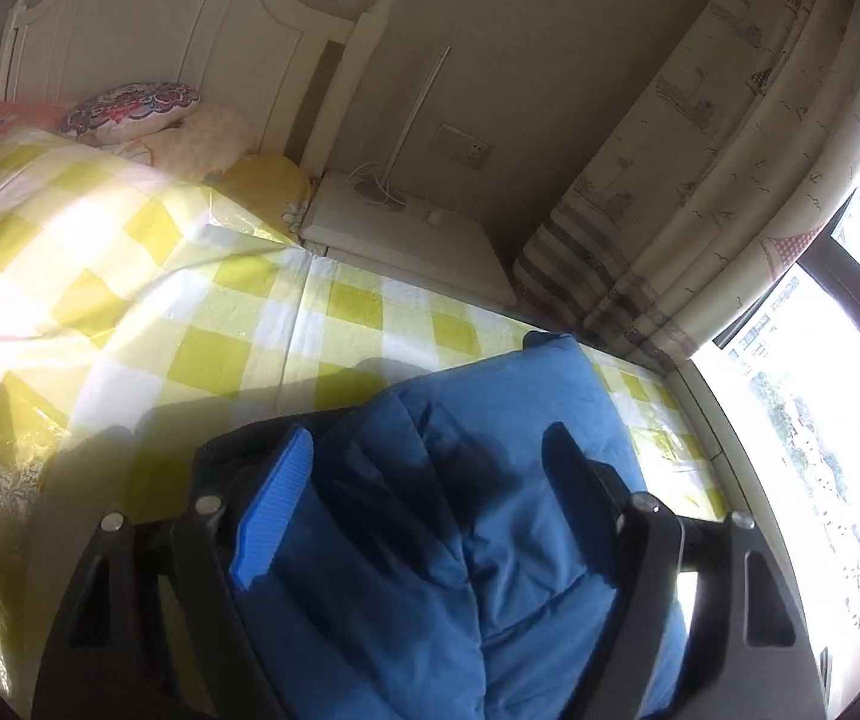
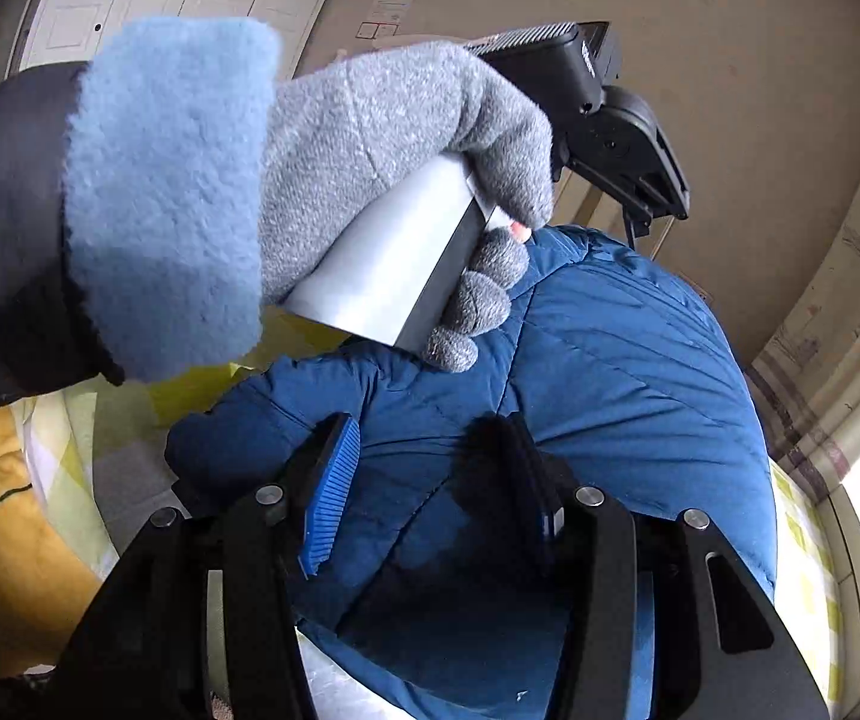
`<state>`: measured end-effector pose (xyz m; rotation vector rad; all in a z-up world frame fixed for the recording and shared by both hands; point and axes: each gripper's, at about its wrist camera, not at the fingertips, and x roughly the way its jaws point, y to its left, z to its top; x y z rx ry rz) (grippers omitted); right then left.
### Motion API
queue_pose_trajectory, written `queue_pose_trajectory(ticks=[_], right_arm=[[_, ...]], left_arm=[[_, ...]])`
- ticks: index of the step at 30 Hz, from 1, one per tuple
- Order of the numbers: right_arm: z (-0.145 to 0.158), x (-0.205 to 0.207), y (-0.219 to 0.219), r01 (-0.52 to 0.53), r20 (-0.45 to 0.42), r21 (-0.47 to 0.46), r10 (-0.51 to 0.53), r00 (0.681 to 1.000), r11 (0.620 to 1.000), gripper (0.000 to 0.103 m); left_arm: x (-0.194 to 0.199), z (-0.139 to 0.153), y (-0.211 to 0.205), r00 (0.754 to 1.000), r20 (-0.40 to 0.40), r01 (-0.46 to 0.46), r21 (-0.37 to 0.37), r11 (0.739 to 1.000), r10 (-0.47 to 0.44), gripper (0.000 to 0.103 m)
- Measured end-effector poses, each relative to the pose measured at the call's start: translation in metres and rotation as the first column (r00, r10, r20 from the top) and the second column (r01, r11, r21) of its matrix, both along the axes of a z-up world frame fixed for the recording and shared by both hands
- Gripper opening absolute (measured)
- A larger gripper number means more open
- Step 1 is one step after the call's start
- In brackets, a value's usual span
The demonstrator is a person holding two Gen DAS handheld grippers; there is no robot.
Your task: Fold large clothes
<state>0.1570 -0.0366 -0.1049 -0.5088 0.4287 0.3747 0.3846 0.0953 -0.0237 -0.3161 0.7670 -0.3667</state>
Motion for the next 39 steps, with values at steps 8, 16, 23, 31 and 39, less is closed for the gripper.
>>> queue_pose_trajectory(ticks=[8,16,23,31,39], right_arm=[[-0.008,0.001,0.014,-0.014,0.000,-0.036,0.014,1.000,0.999,0.047],[0.013,-0.010,0.000,-0.169,-0.098,-0.015,0.167,0.981,0.986,0.049],[0.117,0.033,-0.125,-0.140,-0.009,0.328,0.151,0.989,0.934,0.049],[0.098,0.249,-0.149,0.078,-0.269,0.362,0.024,0.963,0.929,0.049],[0.025,0.290,-0.126,0.057,-0.441,0.218,0.047,0.897,0.974,0.050]], left_arm=[[0.045,-0.066,0.004,0.989,-0.143,0.033,-0.030,0.999,-0.037,0.082],[0.047,-0.061,0.000,0.990,-0.139,0.031,0.031,0.999,-0.027,0.082],[0.038,-0.051,0.003,0.994,-0.111,0.000,0.053,0.999,0.006,0.083],[0.026,-0.042,0.004,0.989,-0.037,-0.134,0.202,0.970,0.144,0.100],[0.029,-0.042,0.002,0.984,-0.017,-0.163,0.286,0.944,0.176,0.100]])
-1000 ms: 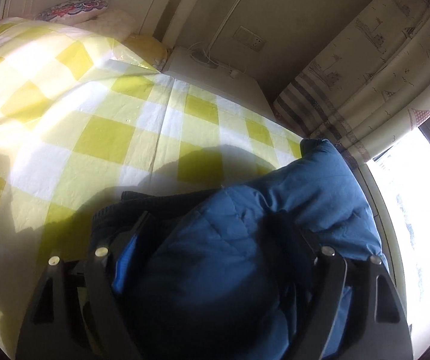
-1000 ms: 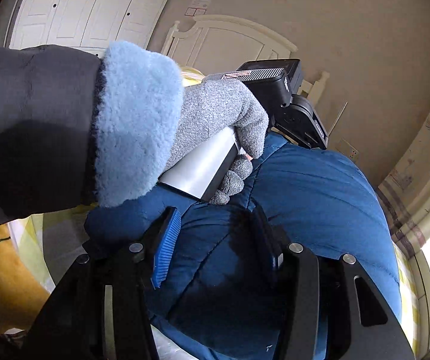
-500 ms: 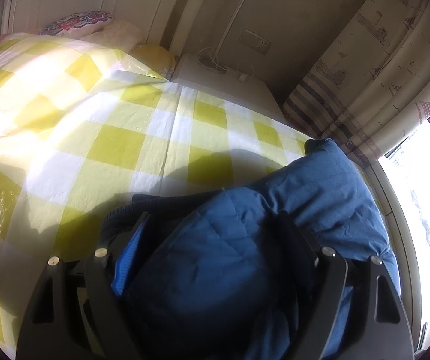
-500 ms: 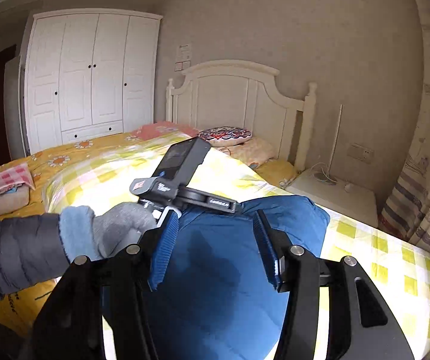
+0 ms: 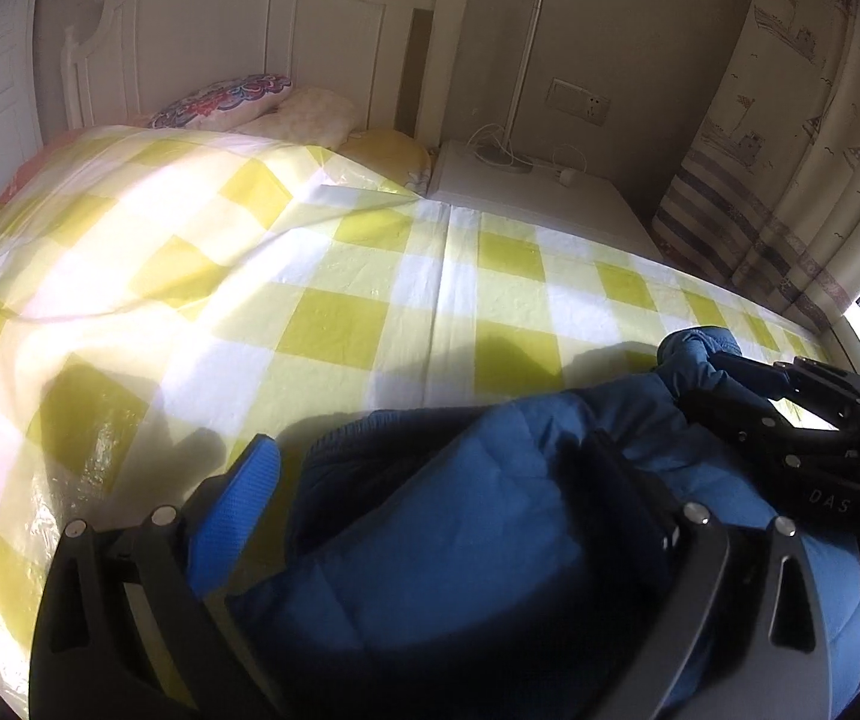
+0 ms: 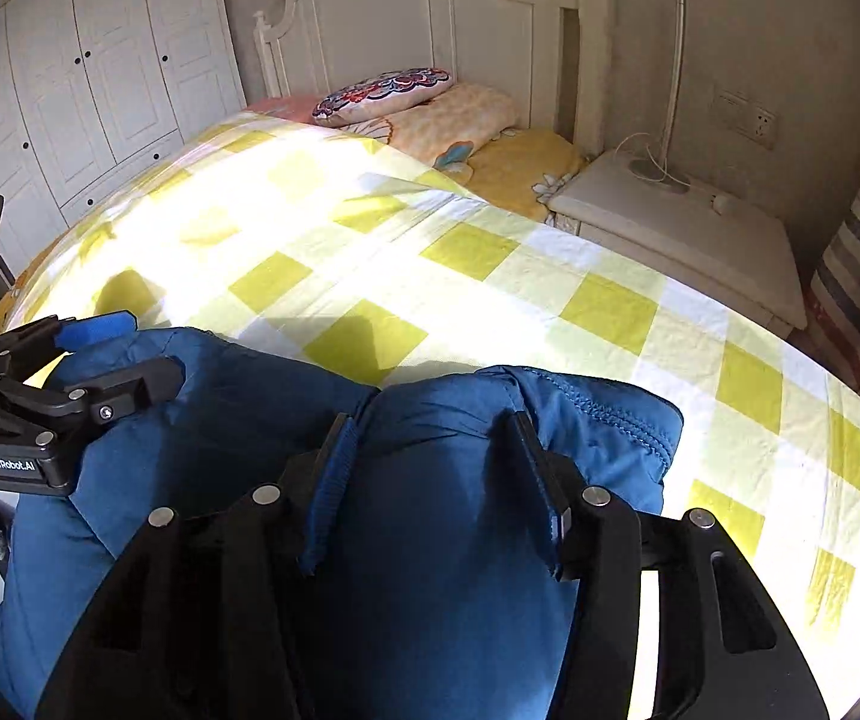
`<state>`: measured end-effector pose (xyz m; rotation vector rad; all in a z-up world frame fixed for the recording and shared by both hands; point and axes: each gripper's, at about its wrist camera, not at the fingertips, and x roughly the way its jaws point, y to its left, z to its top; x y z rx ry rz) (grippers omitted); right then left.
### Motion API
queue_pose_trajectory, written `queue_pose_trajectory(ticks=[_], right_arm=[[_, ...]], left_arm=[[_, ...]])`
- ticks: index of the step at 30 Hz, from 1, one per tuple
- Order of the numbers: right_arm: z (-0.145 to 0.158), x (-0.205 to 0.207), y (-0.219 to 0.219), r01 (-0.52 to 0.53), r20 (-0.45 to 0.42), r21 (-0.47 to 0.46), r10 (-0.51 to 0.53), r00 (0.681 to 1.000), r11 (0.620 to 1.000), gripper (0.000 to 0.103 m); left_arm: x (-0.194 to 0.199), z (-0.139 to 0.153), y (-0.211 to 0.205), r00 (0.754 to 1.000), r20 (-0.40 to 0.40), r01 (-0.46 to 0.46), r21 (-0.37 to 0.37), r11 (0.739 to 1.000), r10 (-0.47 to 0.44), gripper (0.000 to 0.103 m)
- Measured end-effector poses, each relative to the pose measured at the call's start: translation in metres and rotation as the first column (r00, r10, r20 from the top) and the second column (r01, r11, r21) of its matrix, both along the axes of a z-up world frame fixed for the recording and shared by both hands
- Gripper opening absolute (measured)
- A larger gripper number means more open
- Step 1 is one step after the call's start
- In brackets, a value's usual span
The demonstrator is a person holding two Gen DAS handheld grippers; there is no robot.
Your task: Fold large clothes
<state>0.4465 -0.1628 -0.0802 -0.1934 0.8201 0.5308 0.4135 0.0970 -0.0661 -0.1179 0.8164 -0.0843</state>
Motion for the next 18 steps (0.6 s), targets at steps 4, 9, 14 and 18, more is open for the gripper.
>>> queue_pose_trajectory(ticks=[4,9,14,18], right_arm=[[0.013,0.001,0.010,-0.031,-0.001,-0.113,0.031,1.000,0.993,0.049],[0.050,0.022,-0.011,0.114,0.076,-0.017,-0.112,0.991,0.993,0.050],[-0.016,0.036,-0.015,0.093,-0.059,0.039,-0.091,0.994,0.995,0.051],[-0.016,0.036,-0.020,0.103,-0.058,0.071,-0.099,0.993,0.992,0.051]], left_arm=[[-0.002,0.002,-0.001,1.000,0.010,-0.003,0.016,1.000,0.003,0.100],[-0.004,0.002,0.000,1.000,0.019,-0.011,0.026,1.000,0.010,0.100],[-0.001,0.000,0.001,1.000,0.005,-0.013,0.013,1.000,0.013,0.100],[-0.002,-0.001,0.000,1.000,0.018,-0.019,0.021,1.000,0.019,0.100]])
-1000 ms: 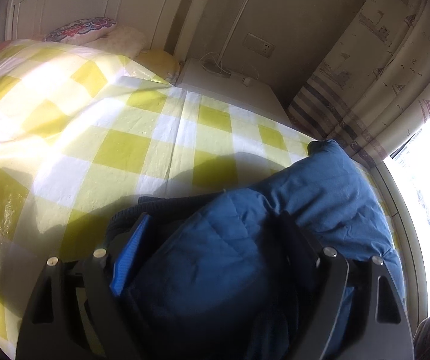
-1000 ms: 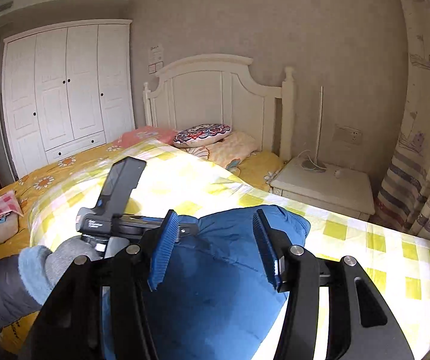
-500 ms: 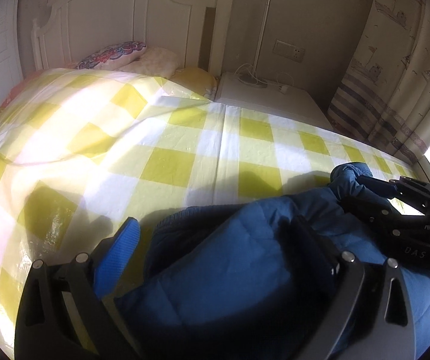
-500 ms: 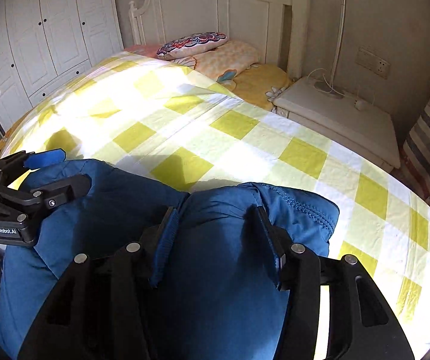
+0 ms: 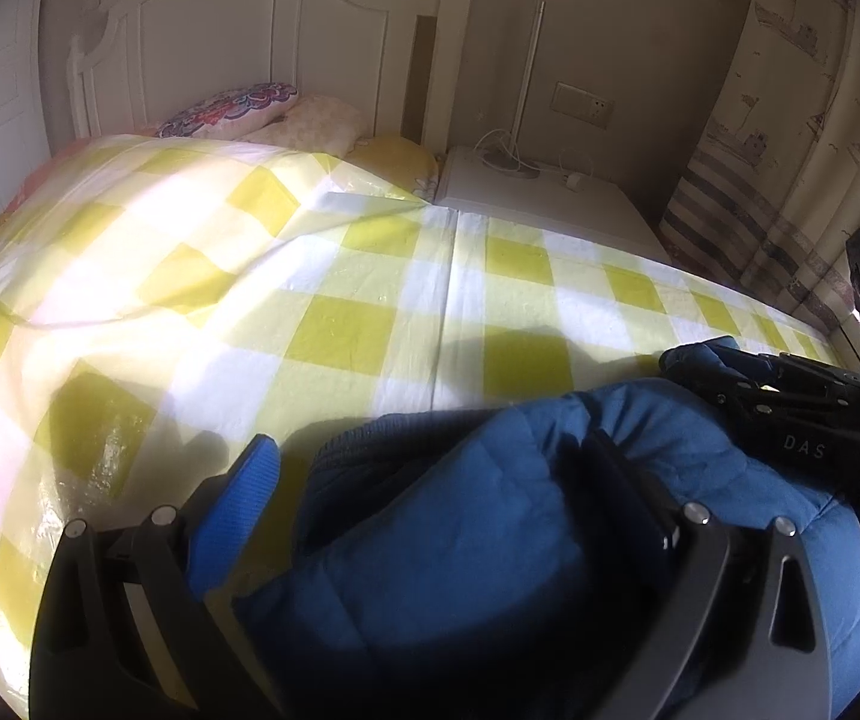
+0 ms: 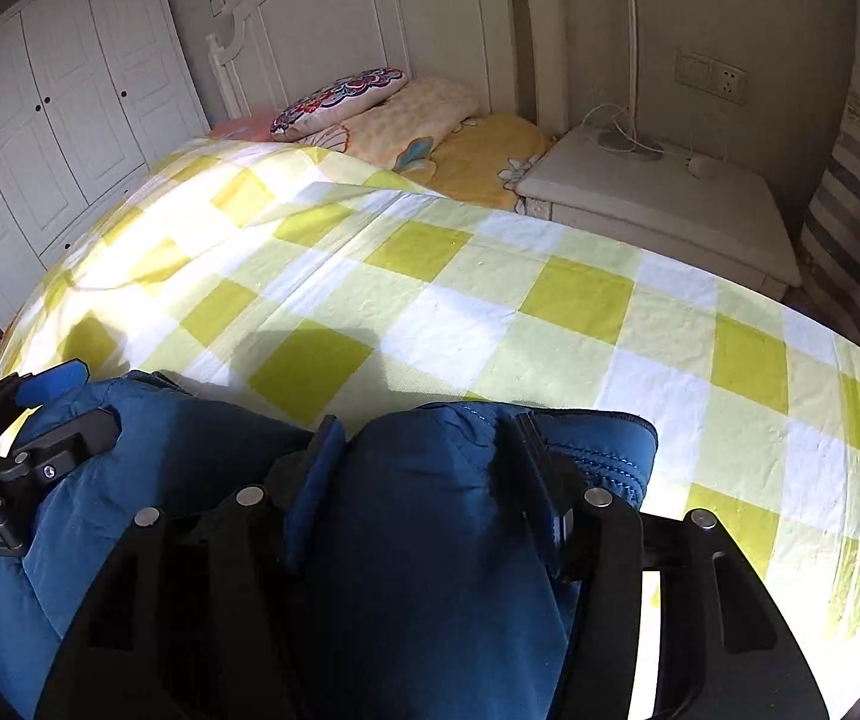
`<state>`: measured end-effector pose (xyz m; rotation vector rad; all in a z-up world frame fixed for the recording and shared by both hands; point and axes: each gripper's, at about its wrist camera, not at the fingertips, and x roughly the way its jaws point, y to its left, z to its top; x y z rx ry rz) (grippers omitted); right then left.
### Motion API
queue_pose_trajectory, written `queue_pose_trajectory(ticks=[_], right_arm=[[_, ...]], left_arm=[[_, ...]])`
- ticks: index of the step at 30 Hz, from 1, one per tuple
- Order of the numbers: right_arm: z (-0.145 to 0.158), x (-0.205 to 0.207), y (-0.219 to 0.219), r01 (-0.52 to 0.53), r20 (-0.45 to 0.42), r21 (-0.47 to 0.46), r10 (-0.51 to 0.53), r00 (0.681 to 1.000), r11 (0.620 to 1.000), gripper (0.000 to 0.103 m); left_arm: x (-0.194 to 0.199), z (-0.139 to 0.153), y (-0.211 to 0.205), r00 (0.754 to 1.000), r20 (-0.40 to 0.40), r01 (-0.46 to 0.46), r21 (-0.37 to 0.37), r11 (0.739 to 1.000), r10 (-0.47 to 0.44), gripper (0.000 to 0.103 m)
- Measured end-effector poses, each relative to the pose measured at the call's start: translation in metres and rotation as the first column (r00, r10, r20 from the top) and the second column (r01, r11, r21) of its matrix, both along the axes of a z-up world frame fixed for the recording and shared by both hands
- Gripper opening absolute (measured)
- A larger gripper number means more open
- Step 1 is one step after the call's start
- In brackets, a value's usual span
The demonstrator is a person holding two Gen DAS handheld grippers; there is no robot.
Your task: Fold large clothes
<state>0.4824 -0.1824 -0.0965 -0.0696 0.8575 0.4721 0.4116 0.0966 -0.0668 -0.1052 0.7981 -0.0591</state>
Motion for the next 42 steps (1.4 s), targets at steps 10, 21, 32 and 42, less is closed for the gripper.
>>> queue_pose_trajectory(ticks=[10,21,32,42], right_arm=[[0.049,-0.068,0.000,0.135,0.096,-0.106,-0.125,0.988,0.985,0.091],[0.041,-0.264,-0.085,0.020,-0.147,0.405,0.044,0.988,0.914,0.096],[-0.025,-0.308,-0.049,0.065,-0.215,0.497,0.051,0.975,0.865,0.085],[0.006,-0.313,-0.075,0.146,0.077,0.327,-0.180,0.981,0.934,0.055]], left_arm=[[0.002,-0.006,0.029,0.995,-0.087,0.029,-0.161,0.987,-0.044,0.101],[-0.149,0.014,0.067,0.944,-0.102,0.231,-0.477,0.848,-0.314,0.101],[-0.176,-0.043,0.049,0.930,-0.139,0.178,-0.640,0.748,-0.340,0.098],[-0.115,-0.011,-0.031,0.936,-0.060,0.237,-0.622,0.747,-0.347,0.071]])
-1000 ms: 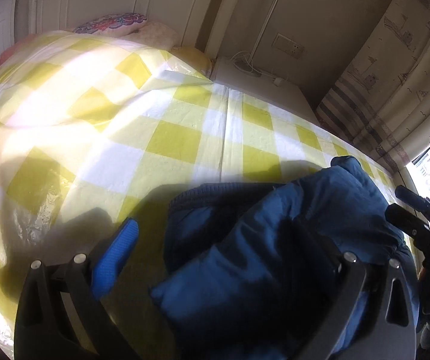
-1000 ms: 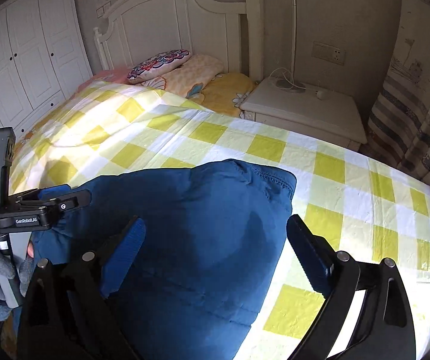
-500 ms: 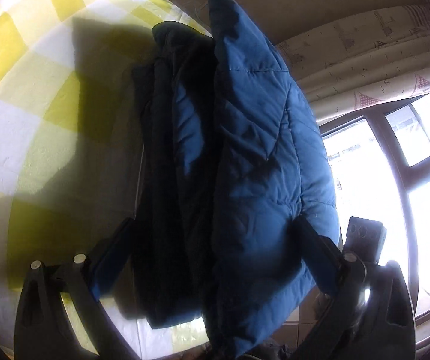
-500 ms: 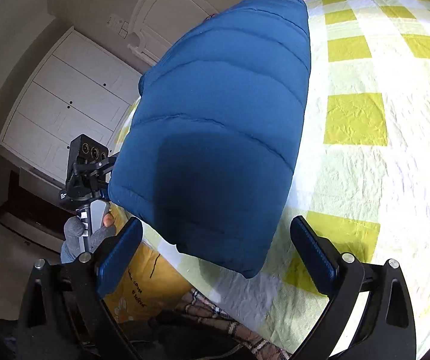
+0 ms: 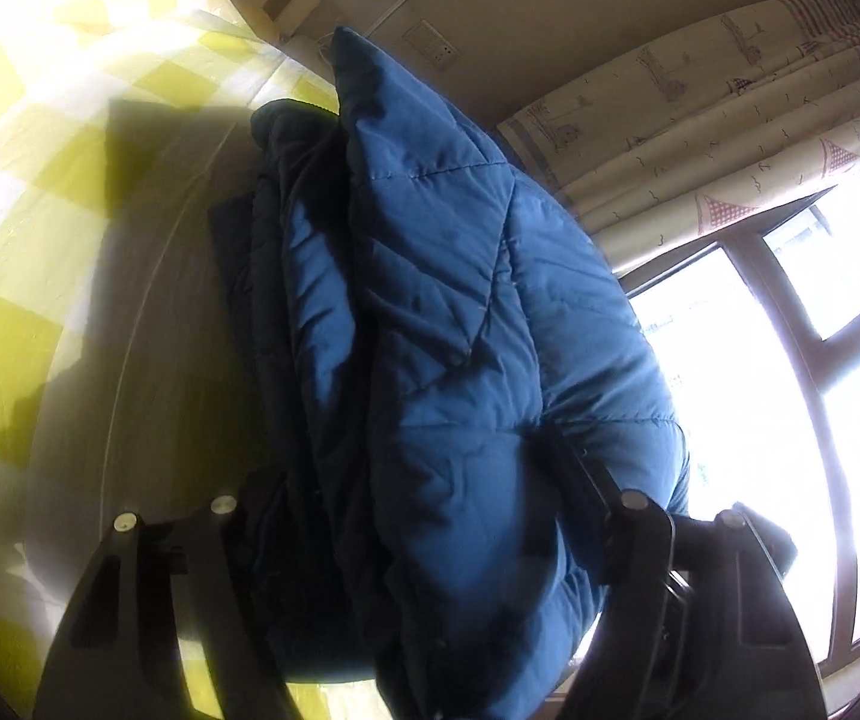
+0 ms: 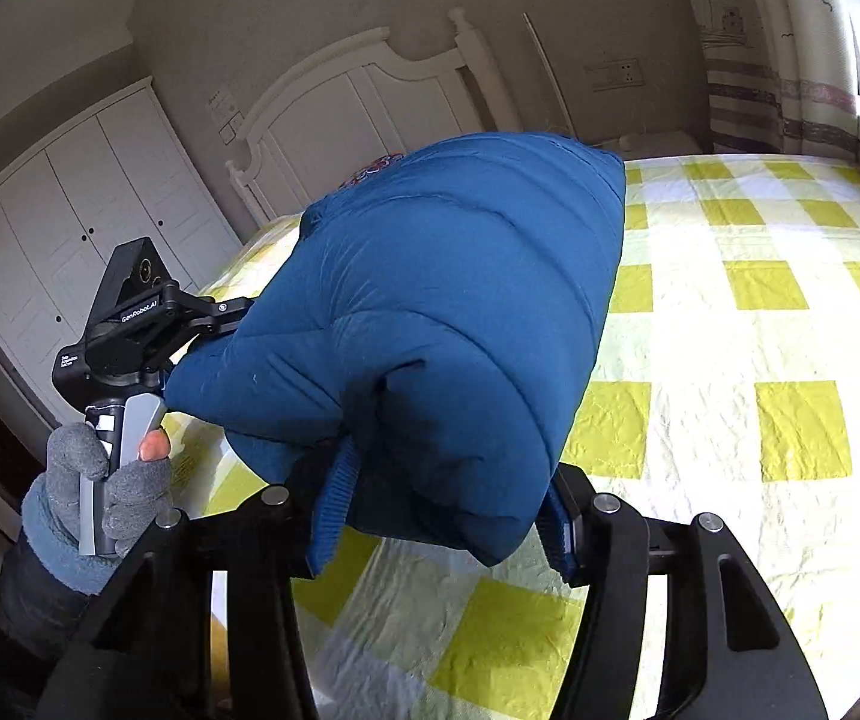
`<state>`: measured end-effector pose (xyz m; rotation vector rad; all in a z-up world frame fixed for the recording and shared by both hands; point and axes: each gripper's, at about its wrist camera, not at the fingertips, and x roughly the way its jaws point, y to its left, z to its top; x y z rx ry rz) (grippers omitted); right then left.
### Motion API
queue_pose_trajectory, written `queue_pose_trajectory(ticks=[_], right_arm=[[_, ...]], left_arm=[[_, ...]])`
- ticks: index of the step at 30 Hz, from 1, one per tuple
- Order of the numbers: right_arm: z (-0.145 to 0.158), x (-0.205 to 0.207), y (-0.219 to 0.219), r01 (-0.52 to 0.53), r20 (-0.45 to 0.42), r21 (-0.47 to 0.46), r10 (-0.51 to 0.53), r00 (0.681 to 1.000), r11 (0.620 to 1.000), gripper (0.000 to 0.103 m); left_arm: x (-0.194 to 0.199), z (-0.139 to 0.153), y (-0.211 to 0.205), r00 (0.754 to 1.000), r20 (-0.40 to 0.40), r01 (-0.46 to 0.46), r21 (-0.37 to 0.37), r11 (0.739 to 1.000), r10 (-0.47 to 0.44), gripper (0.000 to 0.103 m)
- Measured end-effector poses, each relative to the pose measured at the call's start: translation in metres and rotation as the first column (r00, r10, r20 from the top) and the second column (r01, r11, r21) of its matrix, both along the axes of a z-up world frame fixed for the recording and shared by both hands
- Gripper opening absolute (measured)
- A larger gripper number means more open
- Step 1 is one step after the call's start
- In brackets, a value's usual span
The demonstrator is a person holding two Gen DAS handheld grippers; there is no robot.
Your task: Fold large clothes
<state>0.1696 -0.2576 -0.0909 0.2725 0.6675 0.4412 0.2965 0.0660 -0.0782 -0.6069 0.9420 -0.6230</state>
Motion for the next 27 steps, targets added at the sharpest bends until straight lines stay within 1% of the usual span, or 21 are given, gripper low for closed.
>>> queue_pose_trajectory(ticks=[2,3,5,7,8,9,10,11,12,13,14,15,16,17,19,20,21,23,25,26,27], right_arm=[[0.000,0.014,-0.016,0.054,-0.005,-0.007,-0.054,0.999,0.999,0.055],[-0.002,0.023,-0.025,0.073,-0.025,0.000,-0.073,0.997,0.997,0.055],[-0.010,0.044,-0.044,0.101,-0.076,0.045,-0.098,0.992,0.994,0.055],[-0.017,0.059,-0.060,0.107,-0.113,0.080,-0.098,0.989,0.991,0.058],[-0.019,0.064,-0.066,0.119,-0.131,0.091,-0.107,0.986,0.989,0.060],[-0.019,0.065,-0.067,0.129,-0.144,0.091,-0.115,0.983,0.987,0.066],[-0.017,0.062,-0.065,0.134,-0.155,0.085,-0.120,0.981,0.987,0.069],[-0.015,0.057,-0.062,0.134,-0.162,0.083,-0.119,0.980,0.988,0.075],[-0.012,0.051,-0.059,0.135,-0.161,0.084,-0.120,0.980,0.987,0.085],[-0.009,0.040,-0.057,0.142,-0.148,0.079,-0.129,0.981,0.987,0.089],[-0.005,0.025,-0.055,0.152,-0.120,0.076,-0.143,0.982,0.985,0.091],[0.000,0.014,-0.057,0.170,-0.086,0.075,-0.163,0.983,0.983,0.091],[0.008,0.003,-0.059,0.189,-0.046,0.069,-0.186,0.981,0.980,0.091],[0.015,-0.015,-0.057,0.203,0.000,0.058,-0.204,0.979,0.977,0.091],[0.031,-0.049,-0.051,0.246,0.108,0.002,-0.245,0.964,0.969,0.093],[0.040,-0.065,-0.046,0.263,0.174,-0.032,-0.254,0.952,0.964,0.093],[0.050,-0.081,-0.042,0.278,0.239,-0.062,-0.256,0.937,0.958,0.096],[0.062,-0.109,-0.034,0.323,0.342,-0.103,-0.272,0.900,0.941,0.098],[0.067,-0.129,-0.032,0.391,0.390,-0.119,-0.319,0.864,0.913,0.098],[0.066,-0.135,-0.031,0.426,0.402,-0.122,-0.348,0.847,0.896,0.098],[0.064,-0.141,-0.029,0.452,0.408,-0.123,-0.371,0.835,0.883,0.098]], left_arm=[[0.025,-0.001,-0.024,1.000,-0.001,0.006,-0.008,1.000,-0.006,0.070],[0.036,-0.002,-0.035,1.000,0.002,0.006,-0.004,1.000,-0.006,0.070],[0.054,-0.007,-0.052,1.000,0.009,-0.011,0.001,1.000,0.011,0.070],[0.067,-0.008,-0.062,0.999,0.021,-0.042,0.008,0.999,0.042,0.072],[0.071,-0.009,-0.065,0.998,0.022,-0.056,0.014,0.998,0.056,0.076],[0.075,-0.009,-0.067,0.997,0.022,-0.073,0.023,0.997,0.072,0.079],[0.075,-0.008,-0.067,0.996,0.027,-0.090,0.036,0.995,0.089,0.085],[0.072,-0.007,-0.061,0.994,0.041,-0.102,0.047,0.994,0.100,0.089],[0.067,-0.003,-0.058,0.992,0.065,-0.112,0.059,0.992,0.108,0.089],[0.059,0.002,-0.051,0.988,0.095,-0.130,0.085,0.988,0.122,0.093],[0.047,0.010,-0.045,0.981,0.135,-0.155,0.122,0.980,0.139,0.099],[0.032,0.021,-0.040,0.970,0.194,-0.180,0.160,0.971,0.148,0.101],[0.015,0.035,-0.037,0.952,0.267,-0.209,0.203,0.957,0.151,0.101],[-0.006,0.048,-0.036,0.928,0.340,-0.249,0.256,0.934,0.154,0.101],[-0.052,0.075,-0.041,0.859,0.490,-0.350,0.351,0.869,0.148,0.101],[-0.076,0.085,-0.045,0.821,0.554,-0.397,0.376,0.837,0.140,0.101],[-0.099,0.092,-0.049,0.785,0.604,-0.443,0.392,0.806,0.137,0.101],[-0.139,0.098,-0.061,0.726,0.673,-0.528,0.413,0.742,0.142,0.101],[-0.166,0.096,-0.077,0.684,0.719,-0.580,0.431,0.691,0.126,0.101],[-0.176,0.094,-0.087,0.676,0.729,-0.588,0.445,0.675,0.108,0.101],[-0.188,0.089,-0.096,0.678,0.729,-0.581,0.457,0.673,0.091,0.101]])
